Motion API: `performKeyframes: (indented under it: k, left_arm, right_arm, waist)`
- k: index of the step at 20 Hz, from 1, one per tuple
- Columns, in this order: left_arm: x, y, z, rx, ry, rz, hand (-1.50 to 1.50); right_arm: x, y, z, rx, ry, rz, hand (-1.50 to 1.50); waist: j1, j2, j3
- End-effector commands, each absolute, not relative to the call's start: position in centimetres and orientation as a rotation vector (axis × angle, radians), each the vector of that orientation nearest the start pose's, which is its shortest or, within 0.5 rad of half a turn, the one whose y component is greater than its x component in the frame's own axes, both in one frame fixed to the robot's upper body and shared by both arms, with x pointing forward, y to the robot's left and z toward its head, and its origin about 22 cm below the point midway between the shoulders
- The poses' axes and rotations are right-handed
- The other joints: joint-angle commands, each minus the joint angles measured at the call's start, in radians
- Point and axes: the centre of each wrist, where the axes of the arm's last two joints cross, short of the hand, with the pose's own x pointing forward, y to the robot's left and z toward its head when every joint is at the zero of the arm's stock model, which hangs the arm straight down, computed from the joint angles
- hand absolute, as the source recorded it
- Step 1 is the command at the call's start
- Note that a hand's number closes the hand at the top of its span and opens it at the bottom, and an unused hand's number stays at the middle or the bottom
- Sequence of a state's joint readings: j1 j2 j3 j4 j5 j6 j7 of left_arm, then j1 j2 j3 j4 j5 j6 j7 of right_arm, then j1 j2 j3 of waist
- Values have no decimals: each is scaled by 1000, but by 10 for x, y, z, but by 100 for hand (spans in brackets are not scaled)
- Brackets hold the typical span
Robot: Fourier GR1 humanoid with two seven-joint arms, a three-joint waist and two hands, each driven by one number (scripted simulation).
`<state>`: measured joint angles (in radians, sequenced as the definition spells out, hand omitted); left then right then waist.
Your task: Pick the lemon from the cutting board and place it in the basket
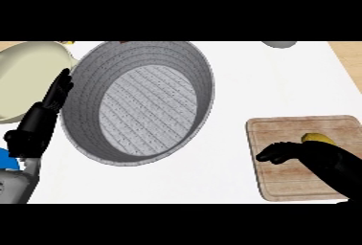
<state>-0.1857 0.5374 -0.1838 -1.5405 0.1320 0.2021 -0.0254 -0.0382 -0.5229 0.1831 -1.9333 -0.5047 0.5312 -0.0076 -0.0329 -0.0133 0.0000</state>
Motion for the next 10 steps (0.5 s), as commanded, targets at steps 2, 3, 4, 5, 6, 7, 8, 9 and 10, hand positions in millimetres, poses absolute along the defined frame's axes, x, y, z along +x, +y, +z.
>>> performKeyframes:
  k: [2,3,4,5,6,7,8,9,10]
  left_arm:
    - [278,298,70,310,-1697,-367,0]
    - [276,294,67,326,-1706,-357,0]
    - [281,290,74,305,-1705,-375,0]
    - [283,290,77,296,-1705,-358,0]
    - [280,285,69,297,-1715,-376,0]
    - [278,295,74,297,-1711,-398,0]
    - [280,290,76,294,-1719,-385,0]
    - [280,291,75,287,-1734,-395,0]
    - [277,288,68,299,-1729,-398,0]
  right_arm:
    - [234,-290,204,182,-1869,1054,-150]
    - [232,-297,222,78,-1842,1118,-150]
    - [233,-299,231,-2,-1815,1212,-150]
    - [230,-296,247,-88,-1764,1321,-150]
    - [235,-302,264,-138,-1722,1420,-150]
    - [230,-296,275,-195,-1680,1506,-150]
    - [228,-295,279,-181,-1599,1624,-150]
    - [229,-296,294,-235,-1530,1712,-150]
    - [227,-297,300,-208,-1471,1778,-150]
  waist:
    - [16,2,-4]
    - [13,0,-4]
    - [15,4,-2]
    - [18,3,-4]
    - [37,12,-3]
    - [49,8,-4]
    - [43,10,-2]
    - [57,15,-4]
    - [49,14,-3]
